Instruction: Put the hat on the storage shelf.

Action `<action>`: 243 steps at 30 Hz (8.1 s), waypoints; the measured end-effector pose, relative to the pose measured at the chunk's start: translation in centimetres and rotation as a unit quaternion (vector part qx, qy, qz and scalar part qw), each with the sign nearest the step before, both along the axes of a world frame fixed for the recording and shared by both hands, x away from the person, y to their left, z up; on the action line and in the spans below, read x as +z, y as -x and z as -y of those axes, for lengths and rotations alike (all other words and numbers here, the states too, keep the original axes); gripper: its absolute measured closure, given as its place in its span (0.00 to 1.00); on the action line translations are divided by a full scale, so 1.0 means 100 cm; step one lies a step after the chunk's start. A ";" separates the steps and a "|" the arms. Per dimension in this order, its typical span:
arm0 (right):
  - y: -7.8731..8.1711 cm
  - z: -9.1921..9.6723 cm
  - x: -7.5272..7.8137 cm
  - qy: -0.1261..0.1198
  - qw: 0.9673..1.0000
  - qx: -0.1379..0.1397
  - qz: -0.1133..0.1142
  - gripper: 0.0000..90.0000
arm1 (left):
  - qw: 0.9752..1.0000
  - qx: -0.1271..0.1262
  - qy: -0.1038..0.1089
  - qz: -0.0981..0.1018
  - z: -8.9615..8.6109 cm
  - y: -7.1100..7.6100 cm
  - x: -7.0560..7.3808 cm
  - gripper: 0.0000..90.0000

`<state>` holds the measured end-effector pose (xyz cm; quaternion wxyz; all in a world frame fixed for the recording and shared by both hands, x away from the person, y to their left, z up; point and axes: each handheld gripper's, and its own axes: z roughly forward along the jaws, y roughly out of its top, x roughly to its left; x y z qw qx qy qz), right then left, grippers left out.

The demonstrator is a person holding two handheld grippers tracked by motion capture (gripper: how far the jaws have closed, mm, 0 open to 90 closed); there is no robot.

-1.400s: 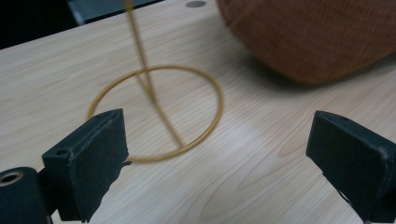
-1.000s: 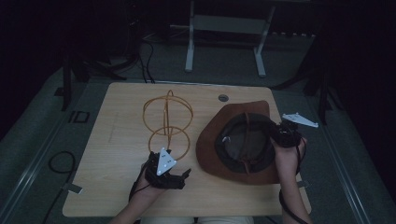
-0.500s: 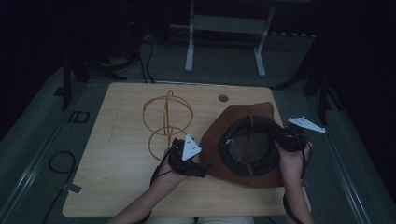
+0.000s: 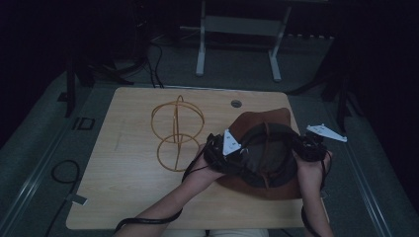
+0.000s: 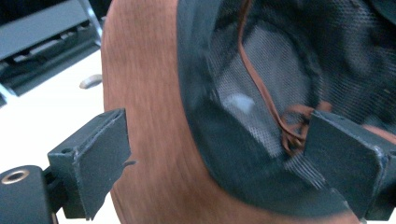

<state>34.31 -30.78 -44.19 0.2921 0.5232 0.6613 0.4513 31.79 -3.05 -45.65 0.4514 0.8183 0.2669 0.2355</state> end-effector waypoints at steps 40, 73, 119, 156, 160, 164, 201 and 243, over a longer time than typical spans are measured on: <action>0.026 -0.019 0.004 -0.005 0.999 0.047 0.009 0.81 | 0.993 0.106 -0.033 0.032 0.025 -0.043 0.016 0.96; 0.052 0.049 0.013 0.020 0.995 0.096 0.018 0.57 | 0.992 -0.028 0.037 0.120 -0.034 0.003 0.046 0.96; 0.049 -0.056 0.020 -0.099 0.905 0.403 0.092 0.68 | 0.966 -0.145 0.119 0.177 -0.023 0.027 0.032 0.95; 0.035 -0.018 0.056 -0.129 0.937 0.303 0.121 1.00 | 0.983 -0.099 0.110 0.113 -0.063 0.033 0.024 0.39; 0.027 -0.018 0.065 -0.124 0.940 0.293 0.121 1.00 | 0.988 -0.088 0.092 0.091 -0.073 0.037 0.012 0.31; 0.019 -0.022 0.073 -0.127 0.941 0.289 0.123 1.00 | 0.991 -0.083 0.076 0.070 -0.081 0.040 -0.002 0.22; -0.061 -0.098 0.117 -0.115 0.948 0.269 0.123 1.00 | 0.996 0.070 0.042 -0.034 -0.220 0.067 -0.111 0.17; -0.065 -0.292 0.097 -0.025 0.897 0.441 0.008 0.58 | 0.986 0.142 0.085 -0.026 -0.263 0.078 -0.116 0.17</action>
